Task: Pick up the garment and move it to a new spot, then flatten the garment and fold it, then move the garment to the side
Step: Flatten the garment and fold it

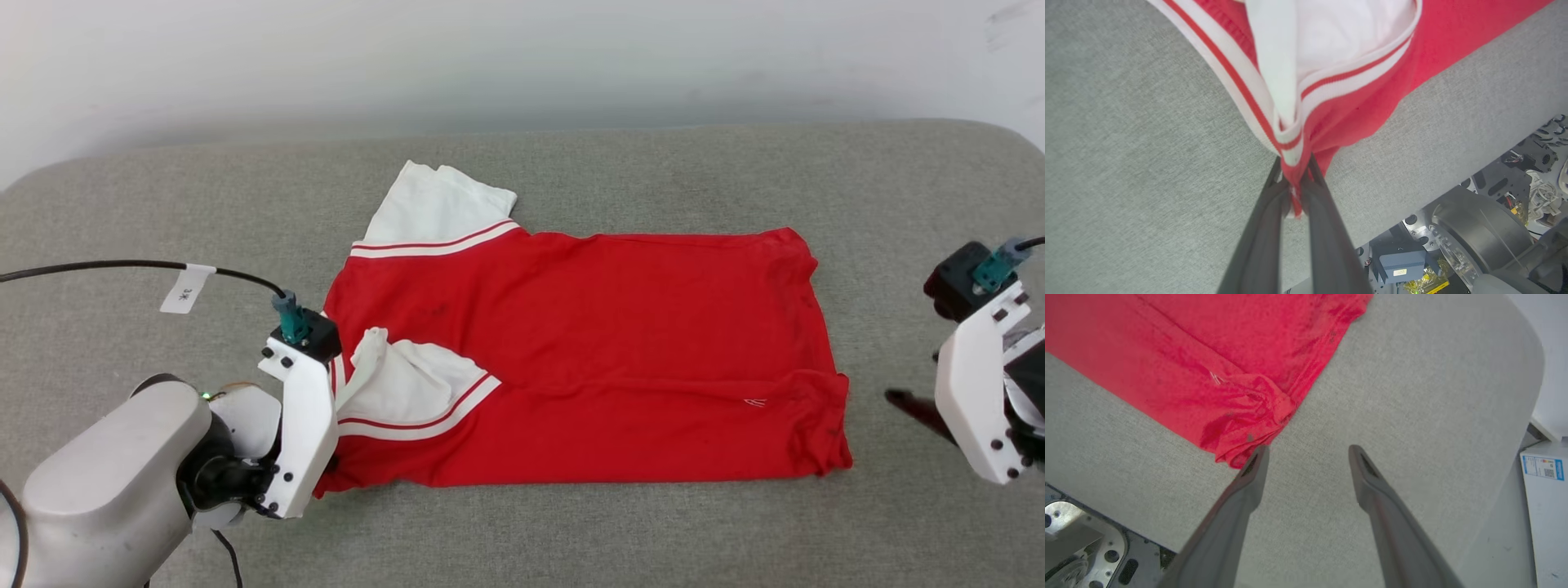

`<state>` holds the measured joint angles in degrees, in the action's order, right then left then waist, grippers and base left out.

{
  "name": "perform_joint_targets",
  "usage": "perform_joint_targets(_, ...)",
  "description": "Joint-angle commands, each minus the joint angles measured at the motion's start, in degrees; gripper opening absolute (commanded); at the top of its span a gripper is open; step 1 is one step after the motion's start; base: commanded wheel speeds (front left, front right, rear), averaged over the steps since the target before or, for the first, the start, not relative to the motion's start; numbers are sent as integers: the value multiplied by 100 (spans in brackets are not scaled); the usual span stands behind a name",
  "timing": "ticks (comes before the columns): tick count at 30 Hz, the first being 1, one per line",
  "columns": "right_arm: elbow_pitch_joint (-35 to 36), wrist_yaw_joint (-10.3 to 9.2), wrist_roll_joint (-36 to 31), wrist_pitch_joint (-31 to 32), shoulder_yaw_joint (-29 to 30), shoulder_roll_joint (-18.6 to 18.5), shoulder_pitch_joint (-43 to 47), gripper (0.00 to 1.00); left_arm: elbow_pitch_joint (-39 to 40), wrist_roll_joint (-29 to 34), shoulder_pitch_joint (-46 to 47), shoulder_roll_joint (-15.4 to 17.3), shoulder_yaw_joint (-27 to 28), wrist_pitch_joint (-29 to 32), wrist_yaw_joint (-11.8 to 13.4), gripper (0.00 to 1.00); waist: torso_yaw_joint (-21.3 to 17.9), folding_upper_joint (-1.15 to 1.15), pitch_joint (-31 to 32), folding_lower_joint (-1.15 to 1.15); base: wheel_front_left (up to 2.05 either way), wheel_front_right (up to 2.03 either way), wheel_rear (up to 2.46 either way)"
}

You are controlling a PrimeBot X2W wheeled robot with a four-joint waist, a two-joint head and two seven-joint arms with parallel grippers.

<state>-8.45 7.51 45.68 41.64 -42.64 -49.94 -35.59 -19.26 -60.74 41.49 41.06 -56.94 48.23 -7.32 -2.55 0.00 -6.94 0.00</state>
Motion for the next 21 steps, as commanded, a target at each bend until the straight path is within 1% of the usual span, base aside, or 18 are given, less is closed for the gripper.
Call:
perform_joint_targets(1,13,-4,144,254,-90,-17,-92,100,52,13,66,26,-17,-32,-6,0,31,0,-33,0,0,0,0)
perform_joint_targets(2,13,-4,144,254,-90,-17,-92,100,52,13,66,26,-17,-32,-6,0,31,0,-33,0,0,0,0)
perform_joint_targets(4,-60,-5,301,550,-150,-52,-135,100,128,65,93,44,-67,-46,-8,0,65,0,-77,0,0,0,0)
perform_joint_targets(8,-341,-4,422,714,-201,183,-54,100,223,122,136,27,-135,-90,-10,0,142,0,-215,0,0,0,0)
perform_joint_targets(12,-755,-4,452,652,-221,540,31,100,296,155,243,46,-183,-92,-11,0,202,0,-391,0,0,0,0)
perform_joint_targets(16,-1415,-4,456,440,-162,1044,73,100,348,196,340,79,-212,-132,-11,0,224,0,-593,0,0,0,0)
perform_joint_targets(18,-1713,-4,431,397,-284,1285,128,100,361,195,372,82,-243,-143,-10,0,244,0,-681,0,0,0,0)
perform_joint_targets(21,-1916,-2,485,365,-612,1573,262,100,342,196,395,93,-295,-171,-9,0,262,0,-777,0,0,0,0)
